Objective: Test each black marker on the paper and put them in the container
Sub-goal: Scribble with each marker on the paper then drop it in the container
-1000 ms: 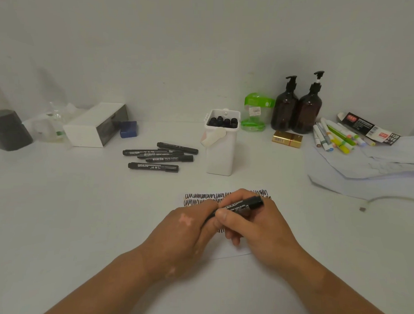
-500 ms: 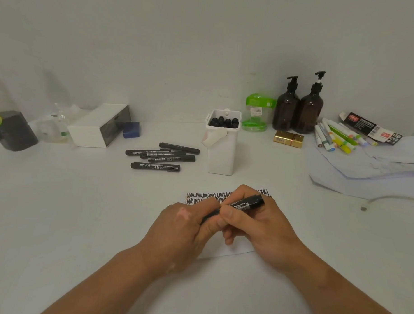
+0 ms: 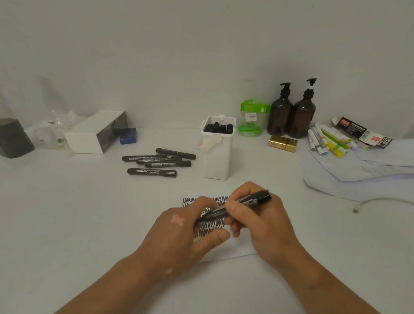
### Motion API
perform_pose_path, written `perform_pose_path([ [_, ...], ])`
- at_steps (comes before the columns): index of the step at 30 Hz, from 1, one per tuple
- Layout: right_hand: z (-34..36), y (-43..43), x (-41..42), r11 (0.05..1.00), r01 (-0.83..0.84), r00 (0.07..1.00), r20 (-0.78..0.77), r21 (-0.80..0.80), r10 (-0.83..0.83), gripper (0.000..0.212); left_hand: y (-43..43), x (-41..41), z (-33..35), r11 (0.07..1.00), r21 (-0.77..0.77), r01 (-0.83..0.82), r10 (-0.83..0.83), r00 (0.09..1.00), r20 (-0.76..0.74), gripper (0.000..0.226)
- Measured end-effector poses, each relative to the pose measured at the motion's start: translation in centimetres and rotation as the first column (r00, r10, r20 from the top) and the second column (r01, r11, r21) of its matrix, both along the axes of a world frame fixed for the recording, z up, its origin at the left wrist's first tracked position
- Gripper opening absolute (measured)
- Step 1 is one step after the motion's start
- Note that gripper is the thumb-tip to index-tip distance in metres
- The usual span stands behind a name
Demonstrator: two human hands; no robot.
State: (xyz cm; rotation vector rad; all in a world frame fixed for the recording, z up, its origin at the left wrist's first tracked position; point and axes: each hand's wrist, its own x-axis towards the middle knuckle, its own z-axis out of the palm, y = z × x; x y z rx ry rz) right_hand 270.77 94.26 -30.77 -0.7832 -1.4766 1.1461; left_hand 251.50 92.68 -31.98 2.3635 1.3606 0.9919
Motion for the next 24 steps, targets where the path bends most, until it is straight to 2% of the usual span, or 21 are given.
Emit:
perform_pose_path([
  [3,-0.1,1.1,1.7,0.984,0.124,0.988,-0.079,-0.130,-0.135,0.012,0.9,-0.9,-0.8,0.995,-0.007,-0.101,0.101,0.995,-0.026,0.064],
  [6,-0.5,1.7,2.5,0.953,0.077,0.991,-0.080,-0.294,-0.105,0.026,1.3,-1.0,-1.3,0.991,-0.095,-0.097,0.077,0.976,-0.203,0.082],
  [8,-0.6,1.7,2.2,0.931,0.052,0.996,-0.054,-0.360,-0.077,0.022,1.5,-0.8,-1.5,0.985,-0.129,-0.117,0.073,0.950,-0.303,0.087],
  [10,-0.8,1.5,1.8,0.939,0.098,0.994,0.070,-0.329,-0.080,0.015,1.7,-0.9,-1.4,0.978,-0.152,-0.142,0.077,0.925,-0.372,0.089],
  [13,-1.3,1.2,1.3,0.954,0.201,0.936,0.330,-0.222,-0.120,0.019,1.8,-1.7,-1.5,0.969,-0.187,-0.162,0.074,0.912,-0.403,0.087],
  [17,-1.7,1.1,0.8,0.961,0.229,0.891,0.432,-0.153,-0.143,0.007,1.8,-2.5,-1.6,0.962,-0.215,-0.169,0.076,0.921,-0.381,0.088],
  [24,-1.8,1.1,1.0,0.968,0.235,0.828,0.540,-0.084,-0.154,0.007,1.9,-2.5,-1.7,0.959,-0.222,-0.175,0.085,0.928,-0.361,0.089],
])
